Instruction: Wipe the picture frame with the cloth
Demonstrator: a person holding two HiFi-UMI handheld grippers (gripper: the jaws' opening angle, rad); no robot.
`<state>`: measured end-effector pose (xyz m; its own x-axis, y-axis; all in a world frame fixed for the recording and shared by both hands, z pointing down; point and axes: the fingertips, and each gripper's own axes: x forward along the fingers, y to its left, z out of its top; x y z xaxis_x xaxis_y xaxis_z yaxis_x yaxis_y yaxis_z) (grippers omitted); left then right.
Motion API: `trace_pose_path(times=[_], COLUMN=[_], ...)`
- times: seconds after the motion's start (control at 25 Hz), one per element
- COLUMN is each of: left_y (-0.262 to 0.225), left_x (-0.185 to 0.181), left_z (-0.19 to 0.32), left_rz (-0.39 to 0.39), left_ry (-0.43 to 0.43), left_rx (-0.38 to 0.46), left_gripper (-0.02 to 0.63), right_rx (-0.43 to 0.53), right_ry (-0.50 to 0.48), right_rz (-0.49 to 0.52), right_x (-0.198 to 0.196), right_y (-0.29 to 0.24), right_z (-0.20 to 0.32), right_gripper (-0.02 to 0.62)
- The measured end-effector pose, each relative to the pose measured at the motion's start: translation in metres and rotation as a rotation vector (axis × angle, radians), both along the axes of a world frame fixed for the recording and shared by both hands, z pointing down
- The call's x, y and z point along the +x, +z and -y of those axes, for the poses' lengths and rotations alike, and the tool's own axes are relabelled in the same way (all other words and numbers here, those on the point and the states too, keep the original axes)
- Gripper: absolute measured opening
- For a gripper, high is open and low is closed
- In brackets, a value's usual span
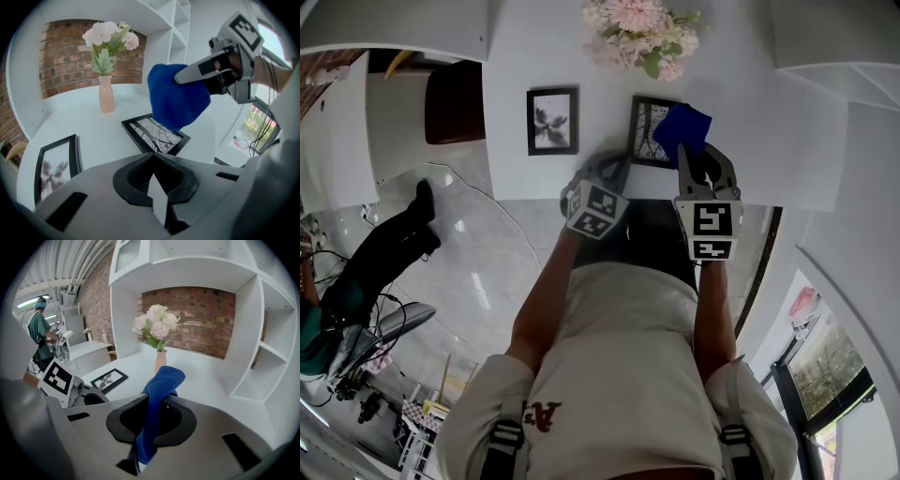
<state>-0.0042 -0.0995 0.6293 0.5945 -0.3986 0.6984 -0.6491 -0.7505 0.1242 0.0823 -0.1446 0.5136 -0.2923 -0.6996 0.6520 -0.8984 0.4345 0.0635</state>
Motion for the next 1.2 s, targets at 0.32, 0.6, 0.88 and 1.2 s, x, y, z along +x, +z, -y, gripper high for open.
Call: trace_pose_path(times=[0.32,0.6,0.88,1.2], left_y=[0.0,0.0,0.002,0.001], left_x=[0.0,0.0,0.0,0.001], left_z=[0.0,-0.001,0.0,-0.001], left_rz=[-0.007,-0.009,-0.009,-0.012], left_ry=[-0.002,-0.006,-0.009,-0.012], left_rx=[-0.004,-0.009,-0.011,-0.013], left_gripper=[0.0,0.0,0.0,0.0], right_rx=[-0.006,-0.05,-0.107,-0.144], right_ry=[-0.067,-0.09,-0.096,-0.091], right_rz=[0.046,0.077,0.09,0.086], right_x=[-0.037,-0.052,-0.061,-0.065], right_y=[0.01,0.032,0.063,0.085], right_z=[0.014,0.02,0.023,0.023], right_gripper=[0.028,0.028,0.028,0.028])
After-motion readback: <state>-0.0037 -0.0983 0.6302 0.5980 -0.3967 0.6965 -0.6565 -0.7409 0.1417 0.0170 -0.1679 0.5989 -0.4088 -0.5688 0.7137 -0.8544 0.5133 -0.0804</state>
